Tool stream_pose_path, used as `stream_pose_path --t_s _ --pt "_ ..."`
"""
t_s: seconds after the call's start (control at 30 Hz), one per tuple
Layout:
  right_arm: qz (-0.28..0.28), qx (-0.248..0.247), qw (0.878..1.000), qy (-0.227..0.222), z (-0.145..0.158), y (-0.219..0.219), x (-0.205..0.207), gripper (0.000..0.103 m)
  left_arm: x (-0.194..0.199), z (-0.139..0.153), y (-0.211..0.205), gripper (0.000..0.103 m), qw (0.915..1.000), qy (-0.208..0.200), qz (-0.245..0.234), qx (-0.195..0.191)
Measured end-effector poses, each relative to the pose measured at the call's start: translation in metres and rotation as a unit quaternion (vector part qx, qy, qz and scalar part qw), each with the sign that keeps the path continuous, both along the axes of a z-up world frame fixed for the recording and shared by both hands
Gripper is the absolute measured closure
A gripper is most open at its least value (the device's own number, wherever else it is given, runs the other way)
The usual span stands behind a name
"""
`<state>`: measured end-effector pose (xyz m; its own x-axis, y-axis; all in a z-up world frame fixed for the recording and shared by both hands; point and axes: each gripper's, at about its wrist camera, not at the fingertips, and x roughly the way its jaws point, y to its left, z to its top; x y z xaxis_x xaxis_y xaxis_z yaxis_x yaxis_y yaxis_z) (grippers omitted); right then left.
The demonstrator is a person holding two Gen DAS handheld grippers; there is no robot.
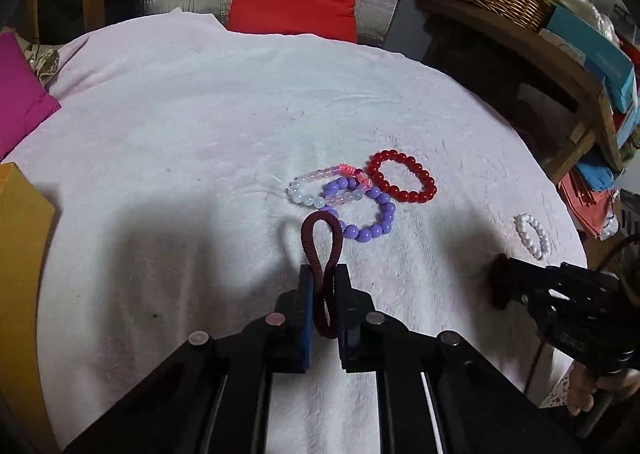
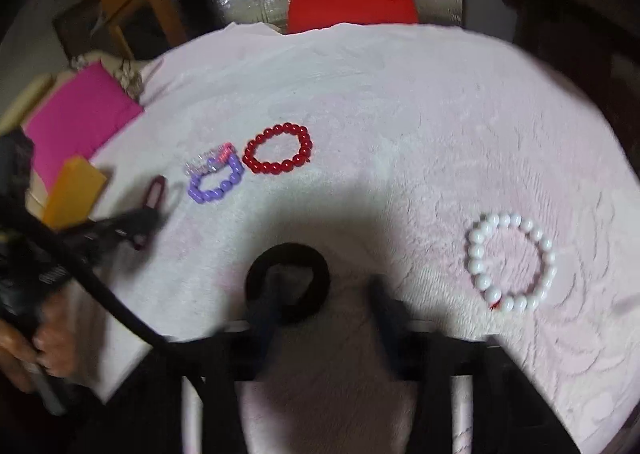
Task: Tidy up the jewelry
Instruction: 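Grasp the maroon hair band with the left tool while the right tool grasps the black hair tie, then carry both hair ties over the orange box and open both tools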
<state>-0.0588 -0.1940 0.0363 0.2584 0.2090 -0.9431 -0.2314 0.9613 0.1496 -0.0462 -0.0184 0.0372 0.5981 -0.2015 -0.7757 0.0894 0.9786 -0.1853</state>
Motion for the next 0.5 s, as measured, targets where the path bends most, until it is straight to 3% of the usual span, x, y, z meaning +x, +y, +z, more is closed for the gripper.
stream_pose_path --t_s 0.07,0.2,0.5 --pt "0.01 -0.017 1.0 -0.015 0.0 0.005 -0.001 0.092 -0.002 0.002 0.003 0.093 1.0 -0.002 -0.002 -0.004" --pt "0.009 -0.011 0.999 -0.03 0.006 0.007 0.0 0.092 -0.008 0.009 0.008 0.093 0.9999 -0.014 -0.003 -0.007" --pt "-0.008 0.066 0.997 -0.048 0.029 0.027 0.004 0.092 -0.026 0.026 0.026 0.093 0.9993 -0.035 0.008 -0.005"
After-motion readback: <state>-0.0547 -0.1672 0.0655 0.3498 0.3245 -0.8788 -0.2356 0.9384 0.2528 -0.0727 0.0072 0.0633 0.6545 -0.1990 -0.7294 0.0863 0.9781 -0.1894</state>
